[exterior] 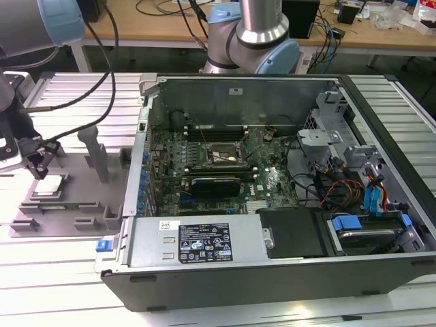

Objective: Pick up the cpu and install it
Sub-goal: 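Pick up the cpu and move it towards the insertion slot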

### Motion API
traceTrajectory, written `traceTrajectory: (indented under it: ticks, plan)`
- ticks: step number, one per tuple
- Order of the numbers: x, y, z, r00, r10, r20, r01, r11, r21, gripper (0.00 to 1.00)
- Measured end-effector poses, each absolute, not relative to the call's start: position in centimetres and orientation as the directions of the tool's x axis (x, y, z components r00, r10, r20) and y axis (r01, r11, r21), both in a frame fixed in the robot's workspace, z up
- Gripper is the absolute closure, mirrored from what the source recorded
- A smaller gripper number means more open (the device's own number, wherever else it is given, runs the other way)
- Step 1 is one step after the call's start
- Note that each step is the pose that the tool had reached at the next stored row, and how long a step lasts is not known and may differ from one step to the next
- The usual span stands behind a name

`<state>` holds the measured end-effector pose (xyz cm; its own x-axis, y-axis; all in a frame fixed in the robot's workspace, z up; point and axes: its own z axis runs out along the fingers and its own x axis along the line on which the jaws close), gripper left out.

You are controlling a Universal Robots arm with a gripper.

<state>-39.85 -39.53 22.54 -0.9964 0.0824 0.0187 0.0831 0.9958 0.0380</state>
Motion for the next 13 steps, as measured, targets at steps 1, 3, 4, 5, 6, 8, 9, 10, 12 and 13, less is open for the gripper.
traceTrajectory:
  ticks: [1, 3, 4, 5, 6, 8, 9, 10, 12, 13]
  plan:
    - [-39.88, -39.6, 22.4, -0.996, 0.082, 0.018, 0.083, 0.996, 0.038, 0.89]
    - [-39.92, -39.82, 22.01, -0.996, 0.082, 0.015, 0.083, 0.996, 0.038, 0.89]
    - [-39.93, -39.89, 21.8, -0.997, 0.083, 0.013, 0.083, 0.996, 0.039, 0.89]
    - [-39.94, -39.91, 21.74, -0.997, 0.083, 0.012, 0.083, 0.996, 0.039, 0.89]
    - [-39.93, -39.92, 21.74, -0.997, 0.082, 0.012, 0.083, 0.996, 0.039, 0.89]
    - [-39.94, -39.92, 21.73, -0.997, 0.082, 0.012, 0.083, 0.996, 0.039, 0.89]
    - [-39.94, -39.92, 21.73, -0.997, 0.082, 0.012, 0.083, 0.996, 0.039, 0.89]
    - [-39.94, -39.92, 21.72, -0.997, 0.082, 0.012, 0.083, 0.996, 0.039, 0.83]
    - [-39.93, -39.92, 21.72, -0.997, 0.082, 0.012, 0.083, 0.996, 0.039, 0.71]
    - [-39.93, -39.92, 21.72, -0.997, 0.082, 0.012, 0.083, 0.996, 0.039, 0.71]
